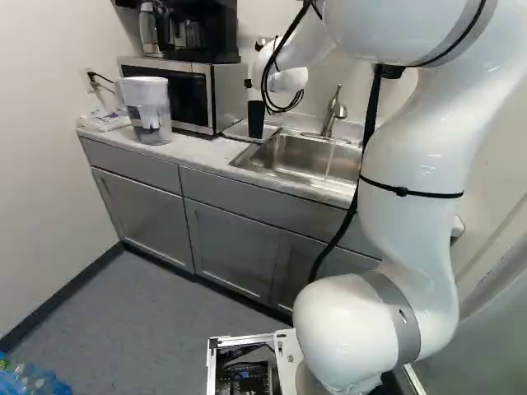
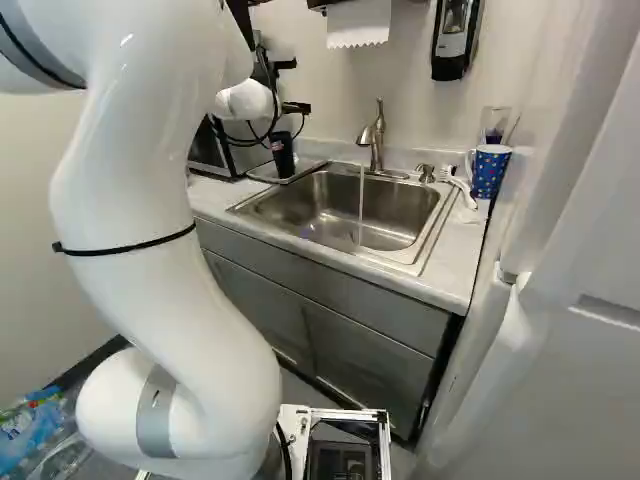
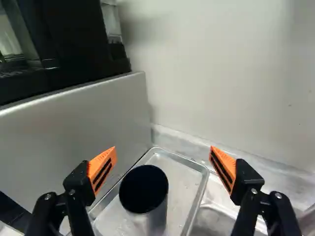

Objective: Rinse the cup and place it in the tray

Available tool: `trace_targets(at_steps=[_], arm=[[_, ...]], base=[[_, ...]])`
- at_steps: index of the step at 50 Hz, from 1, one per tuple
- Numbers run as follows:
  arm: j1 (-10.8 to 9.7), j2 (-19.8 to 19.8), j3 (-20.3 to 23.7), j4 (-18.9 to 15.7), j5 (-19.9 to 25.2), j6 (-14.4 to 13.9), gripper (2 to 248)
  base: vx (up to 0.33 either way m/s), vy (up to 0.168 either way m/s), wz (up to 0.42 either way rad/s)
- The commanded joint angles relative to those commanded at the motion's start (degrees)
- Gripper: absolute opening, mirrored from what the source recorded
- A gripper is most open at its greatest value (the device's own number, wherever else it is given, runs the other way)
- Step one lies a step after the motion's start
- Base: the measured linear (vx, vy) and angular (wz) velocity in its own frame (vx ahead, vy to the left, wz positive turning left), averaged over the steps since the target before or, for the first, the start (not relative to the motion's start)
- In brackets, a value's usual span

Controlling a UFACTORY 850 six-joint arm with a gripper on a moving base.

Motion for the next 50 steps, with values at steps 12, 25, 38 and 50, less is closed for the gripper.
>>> trace_targets(at_steps=[12, 25, 38, 50], arm=[[-1.5, -0.03, -0.03, 0.0, 0.0, 0.0, 247], [-3.33, -0.14, -0.16, 0.0, 0.0, 0.0, 247], [-5.18, -0.21, -0.42, 0.0, 0.0, 0.0, 247], [-6.9, 0.14, -1.28, 0.0, 0.0, 0.0, 247]], base=[[0.0, 0.0, 0.0], [0.0, 0.0, 0.0], [0.0, 0.0, 0.0], [0.0, 0.0, 0.0]])
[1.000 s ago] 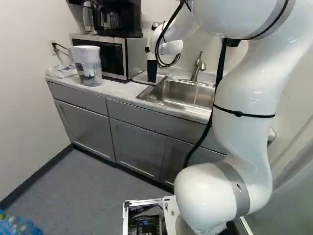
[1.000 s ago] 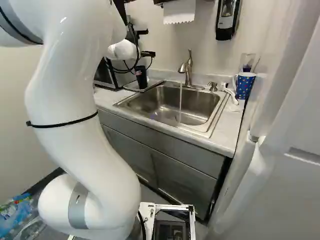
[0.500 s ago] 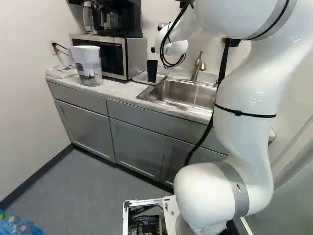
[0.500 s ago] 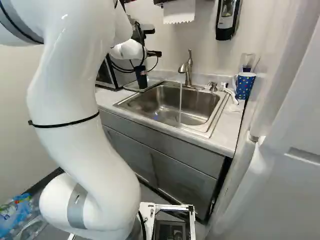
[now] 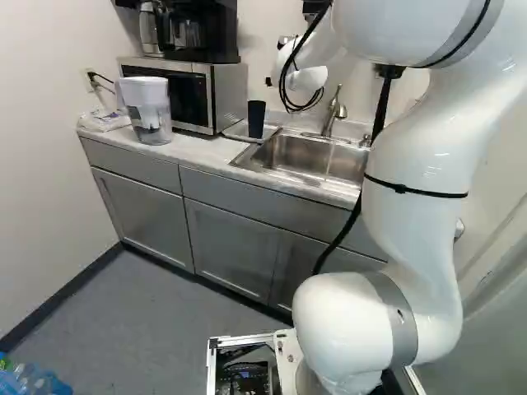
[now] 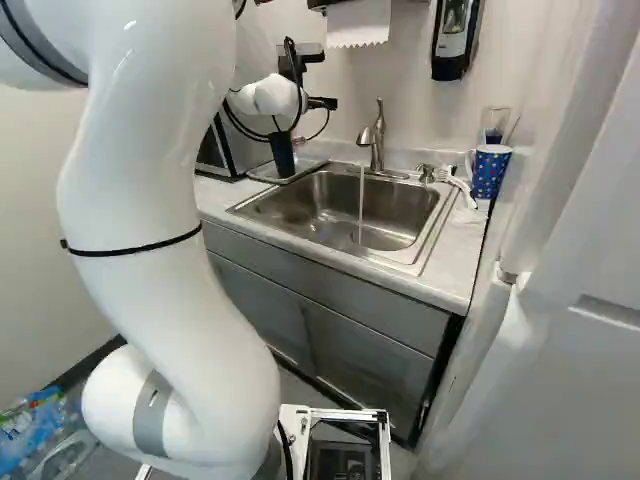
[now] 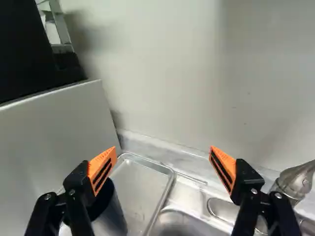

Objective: Rinse the cup and place it in the tray

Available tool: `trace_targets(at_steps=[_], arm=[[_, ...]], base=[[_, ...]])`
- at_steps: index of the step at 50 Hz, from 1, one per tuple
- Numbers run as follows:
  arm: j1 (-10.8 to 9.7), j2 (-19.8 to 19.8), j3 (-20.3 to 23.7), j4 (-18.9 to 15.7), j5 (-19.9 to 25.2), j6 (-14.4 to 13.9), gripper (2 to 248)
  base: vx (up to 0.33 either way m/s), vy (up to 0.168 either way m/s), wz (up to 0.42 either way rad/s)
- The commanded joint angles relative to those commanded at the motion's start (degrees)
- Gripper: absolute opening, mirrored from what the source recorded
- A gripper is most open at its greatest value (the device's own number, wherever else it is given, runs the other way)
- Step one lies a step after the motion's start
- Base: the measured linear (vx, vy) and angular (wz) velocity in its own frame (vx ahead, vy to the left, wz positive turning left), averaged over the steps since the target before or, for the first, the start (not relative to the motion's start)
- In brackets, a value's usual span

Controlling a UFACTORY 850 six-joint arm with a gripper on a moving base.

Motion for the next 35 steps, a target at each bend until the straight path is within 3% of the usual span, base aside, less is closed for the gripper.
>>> trace_targets(at_steps=[35], arm=[[-5.02, -0.01, -3.19, 0.0, 0.0, 0.0, 247]], base=[[0.0, 0.0, 0.0]])
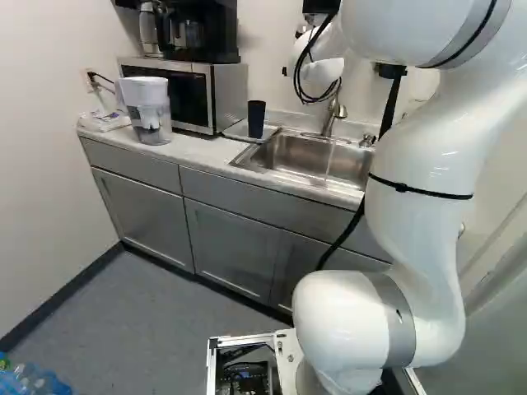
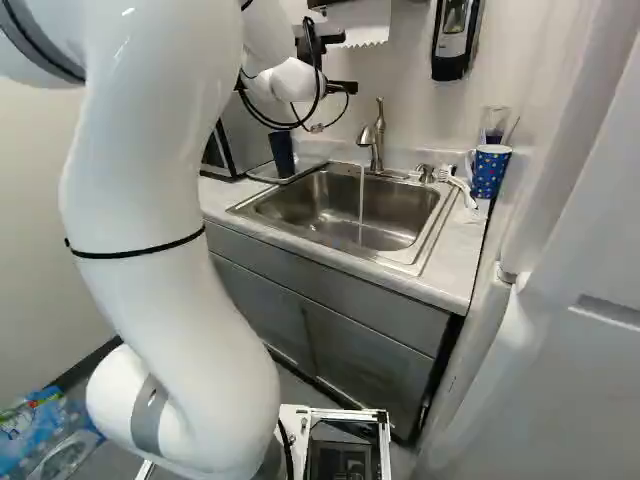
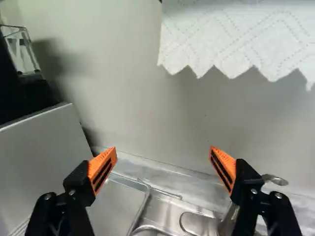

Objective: Rinse the cup and place it in the tray

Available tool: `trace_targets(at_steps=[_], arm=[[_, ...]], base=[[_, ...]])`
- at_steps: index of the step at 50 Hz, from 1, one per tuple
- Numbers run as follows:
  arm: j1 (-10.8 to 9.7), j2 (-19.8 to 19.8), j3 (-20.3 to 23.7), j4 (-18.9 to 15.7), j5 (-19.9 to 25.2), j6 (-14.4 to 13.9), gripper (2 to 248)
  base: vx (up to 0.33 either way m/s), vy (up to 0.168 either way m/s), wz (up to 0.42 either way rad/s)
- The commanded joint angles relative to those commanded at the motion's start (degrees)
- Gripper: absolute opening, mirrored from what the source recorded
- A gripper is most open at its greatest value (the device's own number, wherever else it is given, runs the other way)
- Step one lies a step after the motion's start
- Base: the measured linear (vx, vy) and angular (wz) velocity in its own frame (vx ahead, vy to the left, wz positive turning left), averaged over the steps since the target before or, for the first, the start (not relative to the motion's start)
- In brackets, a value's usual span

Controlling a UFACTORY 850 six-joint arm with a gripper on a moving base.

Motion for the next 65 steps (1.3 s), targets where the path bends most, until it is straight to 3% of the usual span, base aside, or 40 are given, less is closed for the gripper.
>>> trace_targets(at_steps=[43, 65], arm=[[-5.19, -2.06, -2.33, 0.0, 0.0, 0.0, 247], [-5.44, -2.14, -2.42, 0.0, -0.46, 0.0, 247]], base=[[0.0, 0.0, 0.0], [0.0, 0.0, 0.0]])
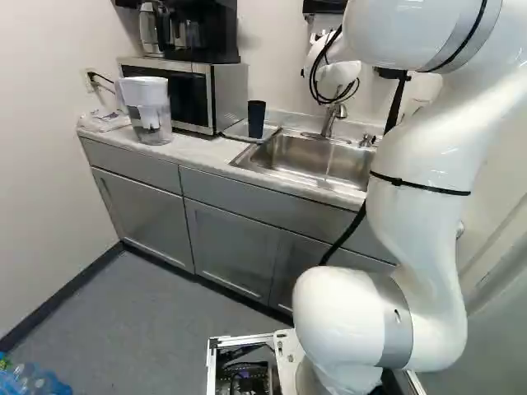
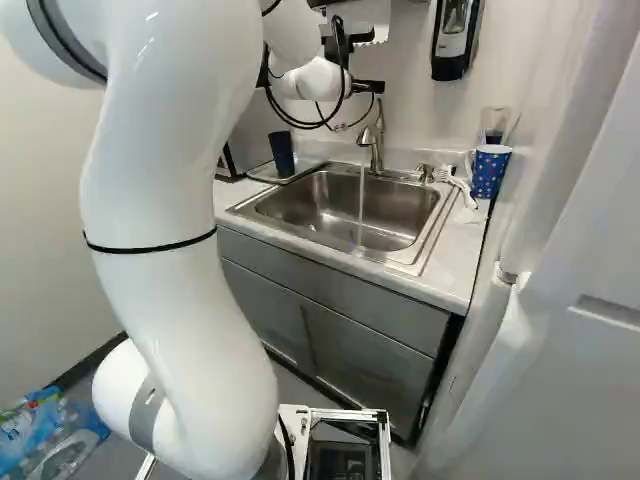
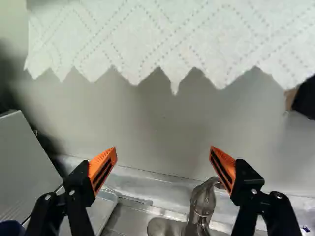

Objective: Rinse the cup and place it in the tray

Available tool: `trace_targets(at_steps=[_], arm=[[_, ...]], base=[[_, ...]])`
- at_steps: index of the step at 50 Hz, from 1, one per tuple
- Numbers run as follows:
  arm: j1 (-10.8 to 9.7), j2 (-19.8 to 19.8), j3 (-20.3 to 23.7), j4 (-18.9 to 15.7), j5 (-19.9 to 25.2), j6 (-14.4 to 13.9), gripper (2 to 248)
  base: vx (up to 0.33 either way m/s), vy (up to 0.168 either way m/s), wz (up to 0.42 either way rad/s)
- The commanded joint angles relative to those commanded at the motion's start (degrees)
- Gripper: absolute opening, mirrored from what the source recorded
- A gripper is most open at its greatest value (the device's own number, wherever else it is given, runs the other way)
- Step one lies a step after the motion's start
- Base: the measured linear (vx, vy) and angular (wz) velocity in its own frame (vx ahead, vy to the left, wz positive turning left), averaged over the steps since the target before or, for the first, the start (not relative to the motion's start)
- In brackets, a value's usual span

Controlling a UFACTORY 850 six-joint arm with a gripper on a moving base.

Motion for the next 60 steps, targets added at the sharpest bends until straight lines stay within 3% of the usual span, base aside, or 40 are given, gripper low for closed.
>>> trace_targets(at_steps=[60], arm=[[-0.27, 2.33, 2.65, 0.0, -4.92, 0.0, 247]], base=[[0.0, 0.0, 0.0]])
